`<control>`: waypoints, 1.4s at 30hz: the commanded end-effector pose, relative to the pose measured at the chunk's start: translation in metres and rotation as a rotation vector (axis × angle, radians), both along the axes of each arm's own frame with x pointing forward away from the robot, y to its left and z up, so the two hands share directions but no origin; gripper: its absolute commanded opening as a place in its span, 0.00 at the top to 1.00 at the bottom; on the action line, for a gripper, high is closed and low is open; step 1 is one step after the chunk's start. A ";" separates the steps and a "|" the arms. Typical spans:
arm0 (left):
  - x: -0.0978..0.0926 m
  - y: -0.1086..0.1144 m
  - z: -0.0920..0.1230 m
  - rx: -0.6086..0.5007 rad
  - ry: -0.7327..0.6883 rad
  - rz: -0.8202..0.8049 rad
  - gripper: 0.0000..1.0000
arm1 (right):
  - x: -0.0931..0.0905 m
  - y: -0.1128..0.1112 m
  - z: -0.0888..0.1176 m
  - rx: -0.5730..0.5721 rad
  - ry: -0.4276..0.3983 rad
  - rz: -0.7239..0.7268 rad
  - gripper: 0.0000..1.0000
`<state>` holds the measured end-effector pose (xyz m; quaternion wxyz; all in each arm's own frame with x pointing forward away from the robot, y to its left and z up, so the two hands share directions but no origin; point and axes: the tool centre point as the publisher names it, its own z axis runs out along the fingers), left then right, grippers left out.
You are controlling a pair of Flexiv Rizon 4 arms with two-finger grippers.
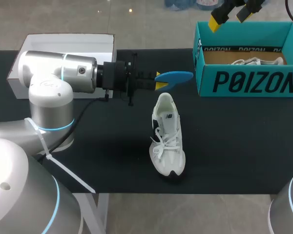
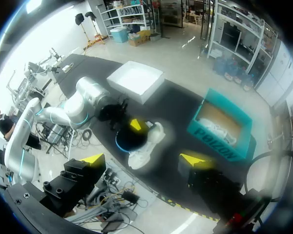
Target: Take the shoe out of the shoebox, open the shoe tongue, remove and reinsert the insole, then place the shoe into the shoebox
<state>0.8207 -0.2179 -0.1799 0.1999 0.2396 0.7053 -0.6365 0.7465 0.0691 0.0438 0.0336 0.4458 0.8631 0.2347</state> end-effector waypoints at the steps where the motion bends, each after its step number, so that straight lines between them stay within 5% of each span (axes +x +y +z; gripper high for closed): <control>1: -0.001 0.000 0.000 0.002 -0.001 0.003 1.00 | 0.001 0.001 0.001 -0.003 0.003 -0.001 0.00; 2: -0.001 0.000 0.000 0.002 -0.001 0.003 1.00 | 0.001 0.001 0.001 -0.003 0.003 -0.001 0.00; 5: -0.008 -0.008 0.014 0.051 -0.287 -0.044 1.00 | 0.001 0.001 0.001 -0.003 0.003 -0.001 0.00; 9: -0.022 -0.016 0.015 -0.029 -0.570 -0.124 1.00 | 0.001 0.001 0.001 -0.003 0.003 -0.001 0.00; 16: -0.047 -0.016 -0.001 -0.055 -0.733 -0.212 1.00 | 0.001 0.001 0.001 -0.003 0.003 -0.001 0.00; 42: -0.051 -0.009 -0.007 -0.054 -0.669 -0.192 1.00 | 0.001 0.001 0.001 -0.003 0.003 -0.001 0.00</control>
